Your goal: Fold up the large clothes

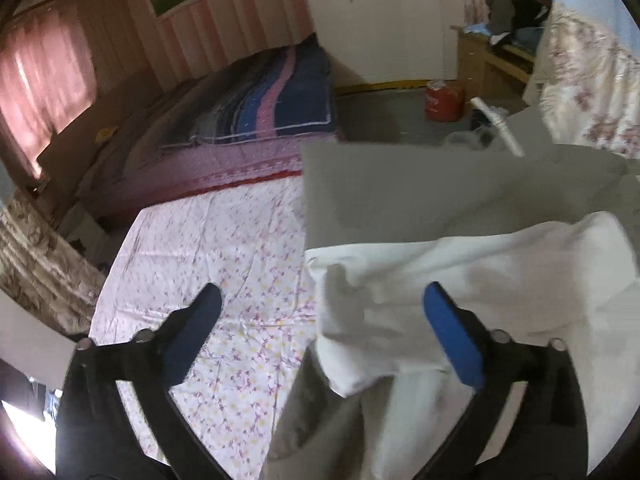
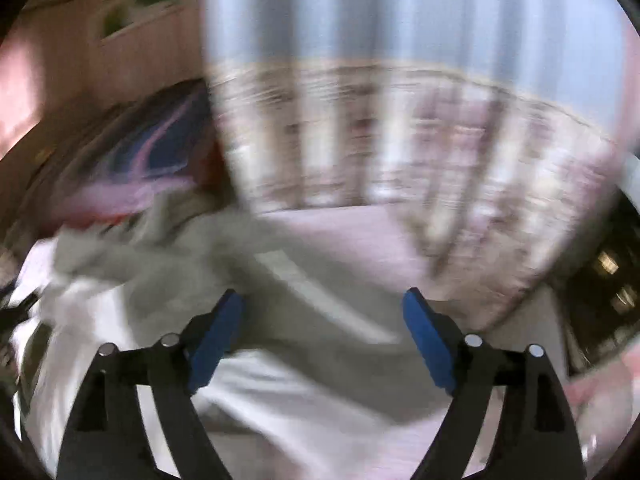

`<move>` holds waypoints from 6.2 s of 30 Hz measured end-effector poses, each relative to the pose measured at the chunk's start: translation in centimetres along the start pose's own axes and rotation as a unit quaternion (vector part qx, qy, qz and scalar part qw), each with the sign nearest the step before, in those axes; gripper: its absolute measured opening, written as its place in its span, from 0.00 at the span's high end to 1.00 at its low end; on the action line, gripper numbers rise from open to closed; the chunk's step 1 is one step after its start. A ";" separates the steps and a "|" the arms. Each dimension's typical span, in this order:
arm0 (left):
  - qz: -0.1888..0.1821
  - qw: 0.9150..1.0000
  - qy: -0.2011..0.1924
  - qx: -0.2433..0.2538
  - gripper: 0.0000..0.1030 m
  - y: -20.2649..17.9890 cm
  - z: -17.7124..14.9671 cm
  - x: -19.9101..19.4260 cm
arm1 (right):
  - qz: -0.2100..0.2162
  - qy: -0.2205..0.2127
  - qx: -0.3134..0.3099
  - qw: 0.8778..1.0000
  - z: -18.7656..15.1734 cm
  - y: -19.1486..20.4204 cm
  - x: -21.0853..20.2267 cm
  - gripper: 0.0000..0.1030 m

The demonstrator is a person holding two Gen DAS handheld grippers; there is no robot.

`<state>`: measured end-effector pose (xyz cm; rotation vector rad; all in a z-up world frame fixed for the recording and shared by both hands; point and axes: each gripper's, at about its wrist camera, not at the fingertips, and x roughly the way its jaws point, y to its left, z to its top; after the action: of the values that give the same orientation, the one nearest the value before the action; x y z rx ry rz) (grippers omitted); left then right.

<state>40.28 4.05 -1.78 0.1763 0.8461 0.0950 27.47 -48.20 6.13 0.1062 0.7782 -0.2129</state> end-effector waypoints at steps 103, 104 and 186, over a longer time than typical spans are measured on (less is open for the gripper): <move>-0.135 0.988 -0.063 -0.035 0.81 -5.2 5.3 -5.1 | 0.078 0.019 0.030 0.996 -0.3 9.2 6.4 0.33; -0.110 0.989 -0.095 -0.037 0.81 -3.4 5.5 -6.8 | 0.078 0.011 0.023 0.997 0.0 10.0 6.0 0.33; -0.047 0.998 -0.005 0.035 0.03 0.8 -7.4 -3.8 | 0.091 -0.001 -0.209 0.974 -9.0 16.6 3.0 0.11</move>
<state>32.22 5.12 -3.63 0.2025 0.8472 -0.0235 27.15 -30.94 -2.08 -0.2202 0.7909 0.1270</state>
